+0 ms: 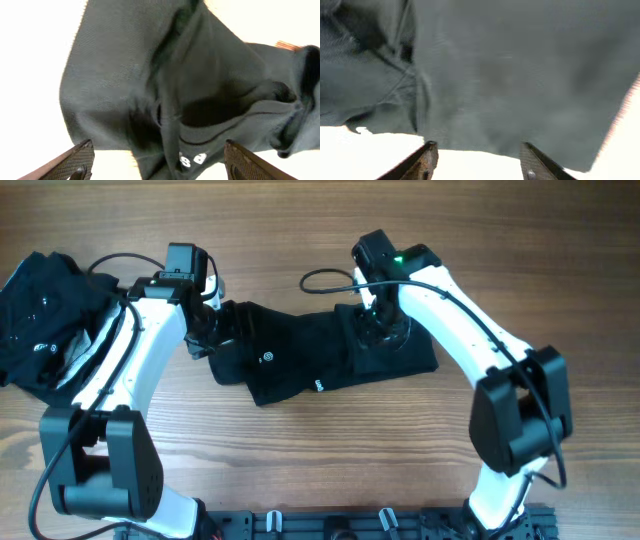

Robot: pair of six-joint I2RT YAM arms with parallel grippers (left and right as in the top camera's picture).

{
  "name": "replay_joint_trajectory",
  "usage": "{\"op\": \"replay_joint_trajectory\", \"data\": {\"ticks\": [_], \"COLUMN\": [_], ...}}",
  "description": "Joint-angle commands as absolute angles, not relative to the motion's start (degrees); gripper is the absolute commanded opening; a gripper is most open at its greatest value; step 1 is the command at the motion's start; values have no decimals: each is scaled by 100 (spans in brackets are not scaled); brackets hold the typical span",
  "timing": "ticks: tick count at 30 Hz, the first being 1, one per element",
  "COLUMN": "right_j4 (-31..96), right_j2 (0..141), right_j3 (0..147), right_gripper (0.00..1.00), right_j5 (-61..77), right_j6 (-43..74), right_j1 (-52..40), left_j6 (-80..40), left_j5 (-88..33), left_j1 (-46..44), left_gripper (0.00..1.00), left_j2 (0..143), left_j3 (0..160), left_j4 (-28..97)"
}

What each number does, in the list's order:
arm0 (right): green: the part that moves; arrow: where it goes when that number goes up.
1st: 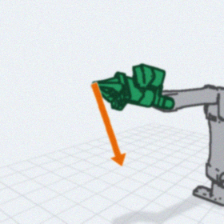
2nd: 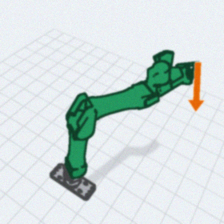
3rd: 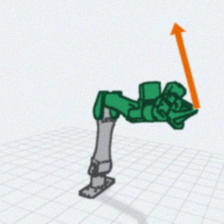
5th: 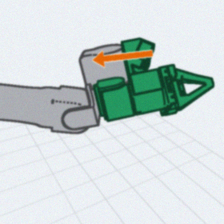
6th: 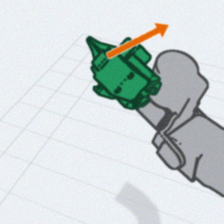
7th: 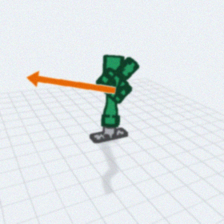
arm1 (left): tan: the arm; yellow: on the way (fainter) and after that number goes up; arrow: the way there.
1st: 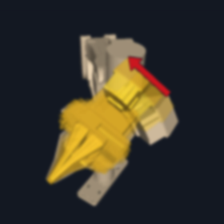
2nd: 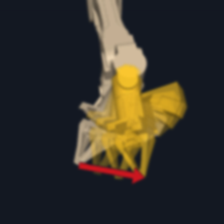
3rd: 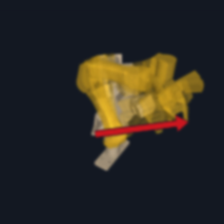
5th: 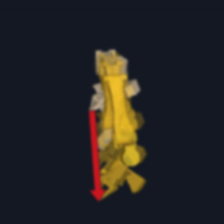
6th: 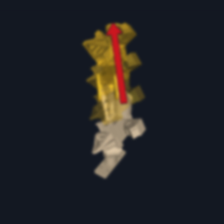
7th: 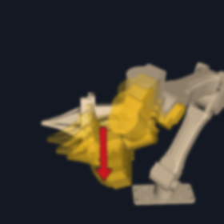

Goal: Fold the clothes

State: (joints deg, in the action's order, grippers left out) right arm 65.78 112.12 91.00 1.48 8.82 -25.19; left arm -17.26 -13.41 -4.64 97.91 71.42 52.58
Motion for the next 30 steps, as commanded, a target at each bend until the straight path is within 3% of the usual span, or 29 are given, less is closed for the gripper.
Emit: {"op": "replay_joint_trajectory", "data": {"ticks": [1,10,12,14,16,18,26,30], "right_j4": [6584,6678,6678,6678,6685,6681,6672,6672], "right_j2": [10551,10457,10455,10457,10457,10455,10455,10455], "right_j3": [9161,9159,9159,9159,9159,9159,9159,9159], "right_gripper": [64,66,66,66,66,65,65,67], "right_j5": [-556,-491,-491,-491,-493,-541,-961,-897], "right_j6": [1223,1315,1350,1350,1350,1374,1656,1350], "right_j1": [-2388,-2226,-2226,-2226,-2226,-2224,-1293,-735], "left_j6": [-1717,-1673,-1669,-1671,-1671,-1671,-1719,-1741], "left_j5": [-974,-1238,-1286,-1365,-1363,-1334,-106,-519], "left_j1": [-449,-478,-528,-587,-596,-467,1007,1013], "left_gripper": [84,85,80,60,25,5,4,4], "left_j2": [9874,11277,11559,11730,11710,11657,11104,10886], "left_j3": [6965,6893,6893,6893,6897,6908,8442,9465], "left_j4": [5144,4912,4858,4858,4860,4880,6246,7397]}}
